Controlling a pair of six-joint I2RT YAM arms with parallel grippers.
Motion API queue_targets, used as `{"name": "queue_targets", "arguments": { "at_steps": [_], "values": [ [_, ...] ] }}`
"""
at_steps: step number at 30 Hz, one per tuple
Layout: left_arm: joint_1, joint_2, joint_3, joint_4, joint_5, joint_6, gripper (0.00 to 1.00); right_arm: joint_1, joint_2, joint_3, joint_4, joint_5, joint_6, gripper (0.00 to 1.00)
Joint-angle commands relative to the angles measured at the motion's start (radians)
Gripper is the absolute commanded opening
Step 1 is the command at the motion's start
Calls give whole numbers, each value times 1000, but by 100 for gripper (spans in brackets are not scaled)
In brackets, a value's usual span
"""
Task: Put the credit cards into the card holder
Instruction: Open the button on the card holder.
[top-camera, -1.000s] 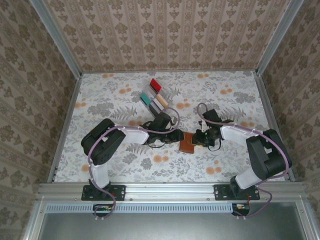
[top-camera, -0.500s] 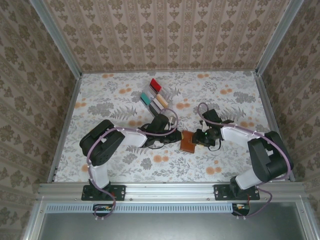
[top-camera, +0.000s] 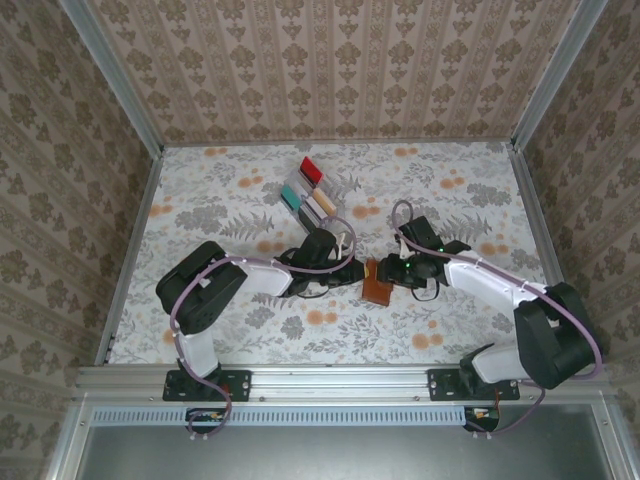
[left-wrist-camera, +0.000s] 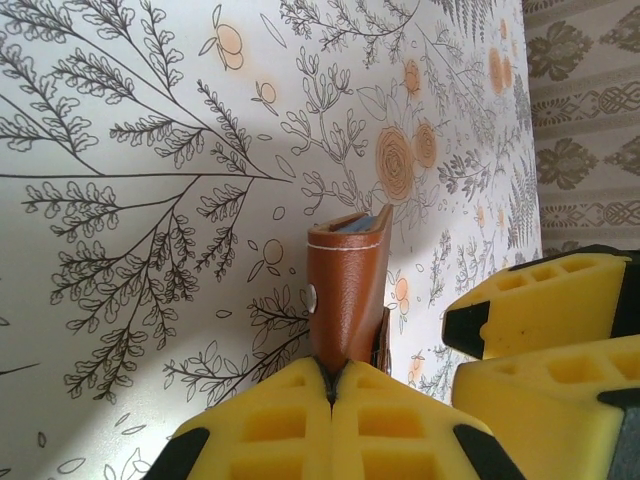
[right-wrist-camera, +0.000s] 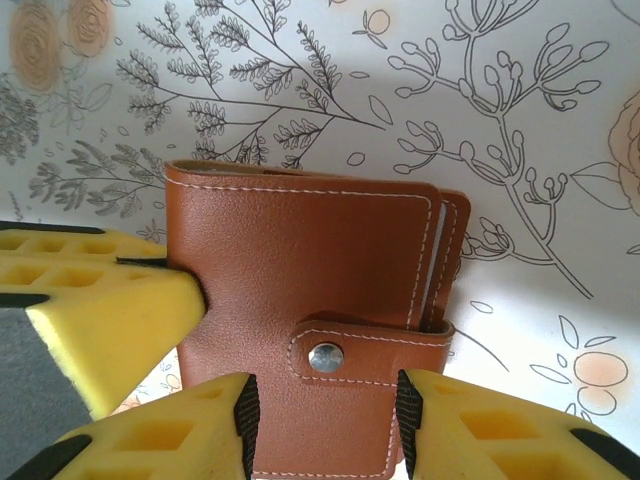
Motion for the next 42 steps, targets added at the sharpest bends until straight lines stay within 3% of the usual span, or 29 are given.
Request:
{"name": "queue_targets", "arguments": {
  "at_steps": [1, 6, 10, 15, 19, 24, 32, 42],
  "values": [
    [-5, -42, -13, 35, 12, -4, 0, 34, 64, 52, -66, 73, 11, 44],
    [-7, -51, -26, 44, 7, -10, 0, 71, 111, 65, -37, 58, 19, 48],
    [-6, -50, -27, 51, 9, -11, 0, 86, 171, 77, -74, 157, 37, 46],
    [0, -61, -49, 48, -6, -18, 0, 91, 202, 75, -146, 303, 46, 28],
    [14, -72, -90, 44, -23, -16, 0, 85, 158, 61, -156, 322, 35, 14],
    [36, -75, -142, 67, -14, -18, 0, 63, 132, 58, -165, 311, 22, 8],
    [39, -97, -156, 26, -1, 11, 0, 45, 156, 27, -157, 280, -9, 17],
    [42, -119, -158, -29, -25, 28, 0, 45, 219, 90, -243, 349, 19, 27]
  ]
}}
